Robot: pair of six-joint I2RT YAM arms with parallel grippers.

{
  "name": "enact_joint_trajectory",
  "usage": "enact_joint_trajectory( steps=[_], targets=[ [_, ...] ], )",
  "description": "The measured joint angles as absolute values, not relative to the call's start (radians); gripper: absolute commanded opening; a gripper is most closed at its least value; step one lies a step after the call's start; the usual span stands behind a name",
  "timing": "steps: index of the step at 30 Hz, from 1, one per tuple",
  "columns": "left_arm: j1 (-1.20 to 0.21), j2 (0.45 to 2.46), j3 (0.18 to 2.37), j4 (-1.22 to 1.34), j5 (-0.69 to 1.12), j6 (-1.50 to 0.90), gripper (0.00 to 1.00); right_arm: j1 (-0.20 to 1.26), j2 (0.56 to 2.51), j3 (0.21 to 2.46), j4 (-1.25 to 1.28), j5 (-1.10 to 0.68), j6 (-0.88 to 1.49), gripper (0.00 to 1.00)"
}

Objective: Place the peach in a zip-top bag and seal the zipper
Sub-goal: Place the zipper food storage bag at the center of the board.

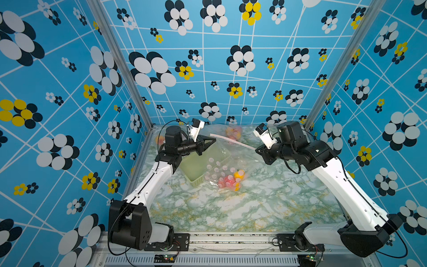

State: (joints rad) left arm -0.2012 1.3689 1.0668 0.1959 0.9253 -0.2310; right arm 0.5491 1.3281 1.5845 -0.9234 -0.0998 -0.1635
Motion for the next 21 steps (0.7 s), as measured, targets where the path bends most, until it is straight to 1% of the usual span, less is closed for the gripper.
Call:
enact_joint_trajectory(
  steps=[12,15,21],
  targets=[
    [-0.219,1.368,1.011,0.296,0.883,-0.304,0.00,0.527,1.344,1.596,-0.887,0.061,-0.097,0.10],
    [-0.270,1.364,0.990,0.336,0.820,-0.315,0.00,0.520,1.373,1.646,-0.882,0.130,-0.069,0.10],
    [-0.435,1.364,0.975,0.387,0.643,-0.319,0.00,0.495,1.492,1.806,-0.876,0.273,-0.025,0.10]
  ],
)
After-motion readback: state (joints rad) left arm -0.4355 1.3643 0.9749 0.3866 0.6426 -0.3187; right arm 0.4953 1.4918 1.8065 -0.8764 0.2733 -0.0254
